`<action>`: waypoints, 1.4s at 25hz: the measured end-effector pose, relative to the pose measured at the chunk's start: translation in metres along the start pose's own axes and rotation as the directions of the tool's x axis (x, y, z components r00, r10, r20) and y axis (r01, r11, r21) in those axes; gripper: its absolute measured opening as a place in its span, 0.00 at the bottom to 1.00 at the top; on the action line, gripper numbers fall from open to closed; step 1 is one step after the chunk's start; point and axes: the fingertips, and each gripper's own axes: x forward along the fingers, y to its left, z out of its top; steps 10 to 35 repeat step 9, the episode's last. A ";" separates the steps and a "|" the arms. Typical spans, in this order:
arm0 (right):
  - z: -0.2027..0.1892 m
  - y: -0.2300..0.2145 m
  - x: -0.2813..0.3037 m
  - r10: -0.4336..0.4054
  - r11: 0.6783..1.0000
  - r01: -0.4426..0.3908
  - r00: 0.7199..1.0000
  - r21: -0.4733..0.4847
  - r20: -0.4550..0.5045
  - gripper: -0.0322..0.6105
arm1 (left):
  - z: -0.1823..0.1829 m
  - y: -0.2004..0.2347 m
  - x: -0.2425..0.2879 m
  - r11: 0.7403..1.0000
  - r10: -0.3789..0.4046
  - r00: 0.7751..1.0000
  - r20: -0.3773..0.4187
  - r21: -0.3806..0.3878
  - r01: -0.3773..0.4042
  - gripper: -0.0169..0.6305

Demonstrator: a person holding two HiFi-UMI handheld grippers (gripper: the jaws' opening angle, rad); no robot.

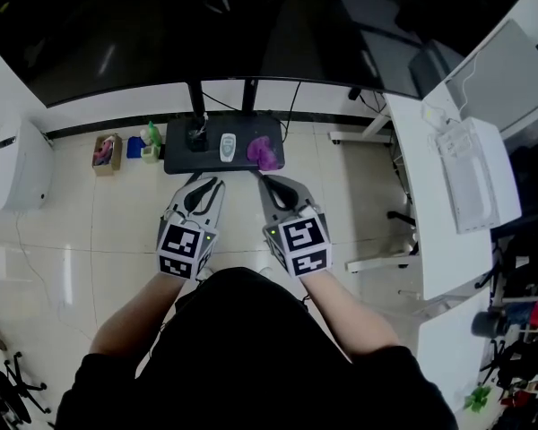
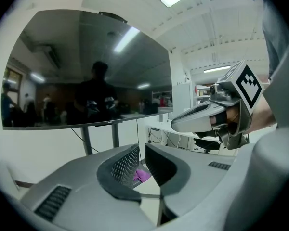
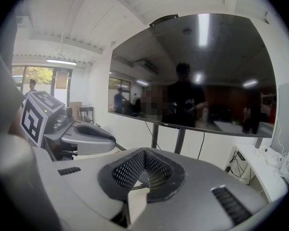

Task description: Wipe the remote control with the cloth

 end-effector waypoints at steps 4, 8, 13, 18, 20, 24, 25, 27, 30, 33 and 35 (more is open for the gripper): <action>-0.001 0.000 -0.003 0.003 1.000 -0.003 1.000 -0.003 0.003 0.08 | 0.003 -0.005 0.001 1.000 0.001 1.000 0.002 0.007 -0.001 0.05; -0.003 -0.001 -0.005 0.000 1.000 0.000 1.000 -0.003 0.006 0.07 | 0.004 -0.009 0.002 1.000 -0.003 1.000 0.006 0.013 0.003 0.05; -0.003 -0.001 -0.005 -0.001 1.000 0.001 1.000 -0.003 0.007 0.08 | 0.004 -0.010 0.002 1.000 -0.004 1.000 0.007 0.014 0.004 0.05; -0.003 -0.001 -0.005 -0.001 1.000 0.001 1.000 -0.003 0.007 0.08 | 0.004 -0.010 0.002 1.000 -0.004 1.000 0.007 0.014 0.004 0.05; -0.003 -0.001 -0.005 -0.001 1.000 0.001 1.000 -0.003 0.007 0.08 | 0.004 -0.010 0.002 1.000 -0.004 1.000 0.007 0.014 0.004 0.05; -0.003 -0.001 -0.005 -0.001 1.000 0.001 1.000 -0.003 0.007 0.08 | 0.004 -0.010 0.002 1.000 -0.004 1.000 0.007 0.014 0.004 0.05; -0.003 -0.001 -0.005 -0.001 1.000 0.001 1.000 -0.003 0.007 0.08 | 0.004 -0.010 0.002 1.000 -0.004 1.000 0.007 0.014 0.004 0.05; -0.003 -0.001 -0.005 -0.001 1.000 0.001 1.000 -0.003 0.007 0.08 | 0.004 -0.010 0.002 1.000 -0.004 1.000 0.007 0.014 0.004 0.05; -0.003 -0.001 -0.005 -0.001 1.000 0.001 1.000 -0.003 0.007 0.08 | 0.004 -0.010 0.002 1.000 -0.004 1.000 0.007 0.014 0.004 0.05; -0.003 -0.001 -0.005 -0.001 1.000 0.001 1.000 -0.003 0.007 0.08 | 0.004 -0.010 0.002 1.000 -0.004 1.000 0.007 0.014 0.004 0.05; -0.003 -0.001 -0.005 -0.001 1.000 0.001 1.000 -0.003 0.007 0.08 | 0.004 -0.010 0.002 1.000 -0.004 1.000 0.007 0.014 0.004 0.05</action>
